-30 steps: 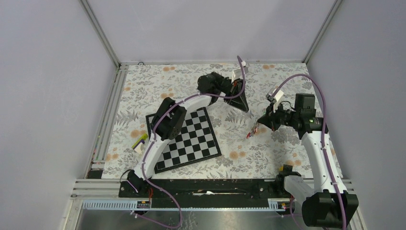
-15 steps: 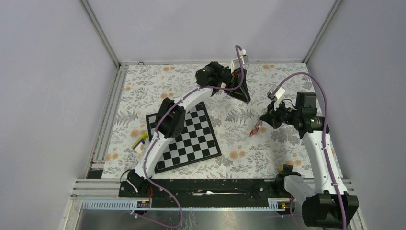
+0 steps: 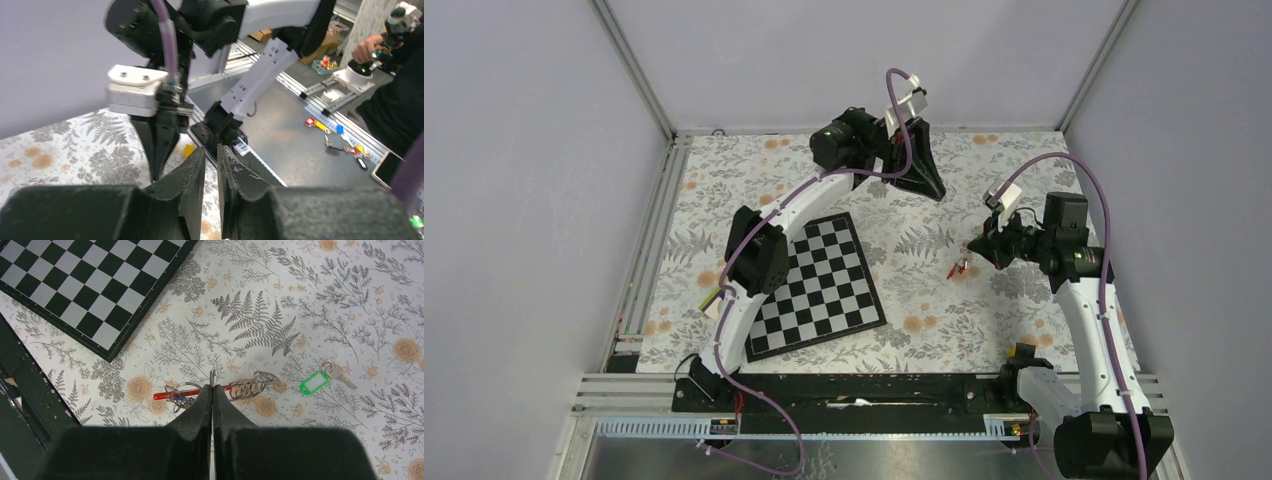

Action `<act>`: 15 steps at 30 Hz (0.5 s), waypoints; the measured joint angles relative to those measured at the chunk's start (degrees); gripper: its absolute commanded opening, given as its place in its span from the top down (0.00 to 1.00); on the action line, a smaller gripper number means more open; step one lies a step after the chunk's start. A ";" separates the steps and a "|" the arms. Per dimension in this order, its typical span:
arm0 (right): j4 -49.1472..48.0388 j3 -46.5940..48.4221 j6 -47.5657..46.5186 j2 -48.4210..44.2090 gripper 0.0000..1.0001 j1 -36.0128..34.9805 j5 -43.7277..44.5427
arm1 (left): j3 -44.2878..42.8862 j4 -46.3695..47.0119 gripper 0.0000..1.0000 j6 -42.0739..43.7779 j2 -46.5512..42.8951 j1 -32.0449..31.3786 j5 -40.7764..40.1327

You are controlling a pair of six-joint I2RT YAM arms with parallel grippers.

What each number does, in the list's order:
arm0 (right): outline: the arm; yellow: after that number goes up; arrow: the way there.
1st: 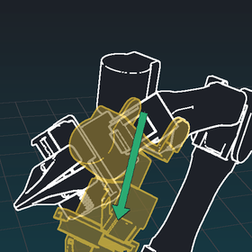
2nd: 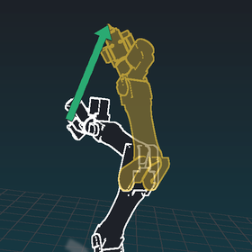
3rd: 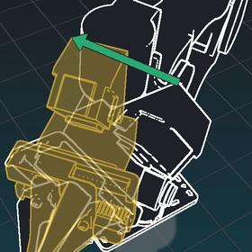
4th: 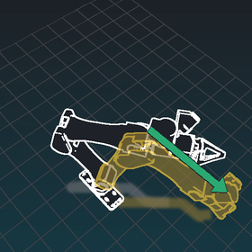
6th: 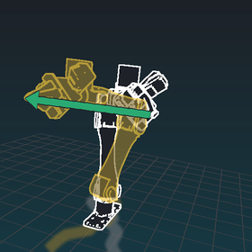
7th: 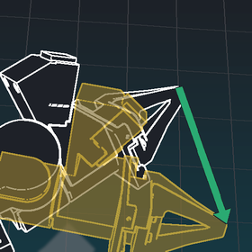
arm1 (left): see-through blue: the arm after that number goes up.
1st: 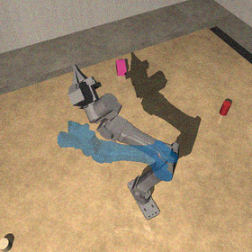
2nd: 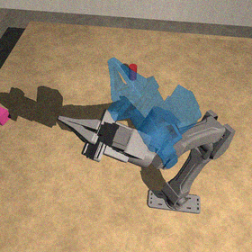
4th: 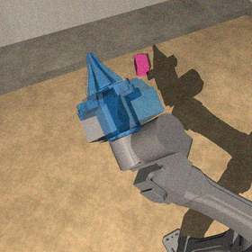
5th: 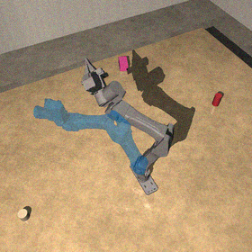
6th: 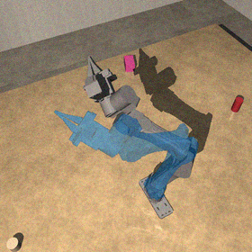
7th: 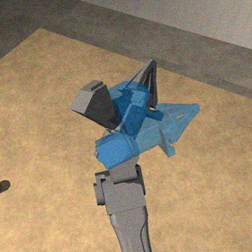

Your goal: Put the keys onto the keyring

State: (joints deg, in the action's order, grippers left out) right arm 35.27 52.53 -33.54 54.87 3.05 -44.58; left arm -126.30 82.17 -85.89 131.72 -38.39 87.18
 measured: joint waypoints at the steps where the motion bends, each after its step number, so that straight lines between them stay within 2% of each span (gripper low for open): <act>1: 0.00 0.00 0.00 -0.15 1.00 0.00 -0.02 | -0.22 -3.21 0.78 2.32 -0.17 0.13 -1.14; 5: 0.04 0.00 0.00 -0.44 1.00 0.00 -0.02 | -4.68 -23.74 0.60 15.58 -0.20 1.16 -6.88; 7: 0.09 0.02 0.00 -0.52 1.00 0.00 -0.02 | -8.59 -36.41 0.59 24.46 -0.20 1.75 -10.62; 10: 0.26 0.04 0.00 -1.09 1.00 0.00 -0.02 | -12.59 -56.72 0.50 40.13 -1.18 2.32 -18.80; 12: 0.46 0.13 0.00 -1.70 1.00 0.00 -0.02 | -12.76 -68.13 0.43 50.27 -2.43 2.58 -25.24; 15: 1.36 0.63 0.00 -2.38 1.00 0.02 0.00 | -10.34 -78.75 0.37 62.23 -4.17 2.60 -34.10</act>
State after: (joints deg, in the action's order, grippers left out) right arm 36.62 53.17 -33.54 52.49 3.07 -44.58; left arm -136.64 3.42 -23.66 127.55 -35.79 53.08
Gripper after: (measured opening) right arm 0.017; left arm 0.575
